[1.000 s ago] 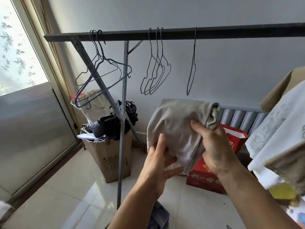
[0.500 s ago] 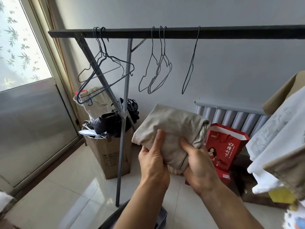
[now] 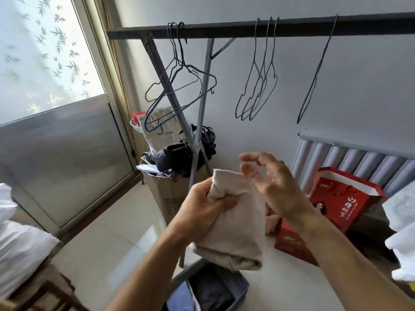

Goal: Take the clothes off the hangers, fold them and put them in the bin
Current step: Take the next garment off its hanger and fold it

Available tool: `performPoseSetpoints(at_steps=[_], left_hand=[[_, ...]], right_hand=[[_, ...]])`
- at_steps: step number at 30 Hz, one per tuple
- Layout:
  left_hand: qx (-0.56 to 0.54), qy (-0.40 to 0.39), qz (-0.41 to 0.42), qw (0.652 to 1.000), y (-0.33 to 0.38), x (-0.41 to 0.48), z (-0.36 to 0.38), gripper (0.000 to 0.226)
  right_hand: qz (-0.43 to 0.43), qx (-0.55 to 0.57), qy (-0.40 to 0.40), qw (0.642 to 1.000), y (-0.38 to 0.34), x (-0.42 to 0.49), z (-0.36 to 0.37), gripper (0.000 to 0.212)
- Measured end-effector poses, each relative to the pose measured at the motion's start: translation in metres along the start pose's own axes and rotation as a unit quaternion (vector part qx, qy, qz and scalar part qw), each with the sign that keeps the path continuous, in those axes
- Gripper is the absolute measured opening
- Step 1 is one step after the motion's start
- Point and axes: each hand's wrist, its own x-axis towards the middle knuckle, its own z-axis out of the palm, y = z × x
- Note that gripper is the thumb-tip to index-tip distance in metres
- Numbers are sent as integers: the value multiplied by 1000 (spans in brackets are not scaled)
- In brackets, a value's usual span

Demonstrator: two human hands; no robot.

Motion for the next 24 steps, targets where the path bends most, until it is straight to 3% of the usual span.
performPoseSetpoints(at_steps=[3, 6, 9, 11, 13, 15, 18, 22, 24], left_hand=[[33, -42, 13, 998, -5, 0, -22, 16], [45, -35, 3, 998, -10, 0, -44, 17], [23, -35, -50, 998, -20, 0, -73, 23], [-15, -54, -97, 994, -27, 0, -89, 28], [-68, -52, -137, 987, -40, 1, -107, 34], [-118, -40, -168, 978, -56, 2, -125, 35], [-179, -25, -205, 962, -77, 6, -142, 25], [-282, 29, -242, 928, -115, 13, -164, 25], [-321, 58, -253, 911, -135, 12, -170, 26]], right_hand=[[-56, -93, -83, 991, -15, 21, 25, 15], [-77, -82, -103, 988, -20, 38, 50, 14], [-38, 24, -64, 997, -18, 53, 81, 17], [-19, 21, -35, 999, -12, 58, 102, 16], [20, 18, -56, 998, 2, 66, 122, 18], [116, 65, -129, 983, 27, 78, 132, 43], [249, 215, -298, 896, 61, 80, 132, 88], [382, 475, -271, 745, 105, 72, 167, 98], [369, 564, -324, 664, 117, 63, 189, 104]])
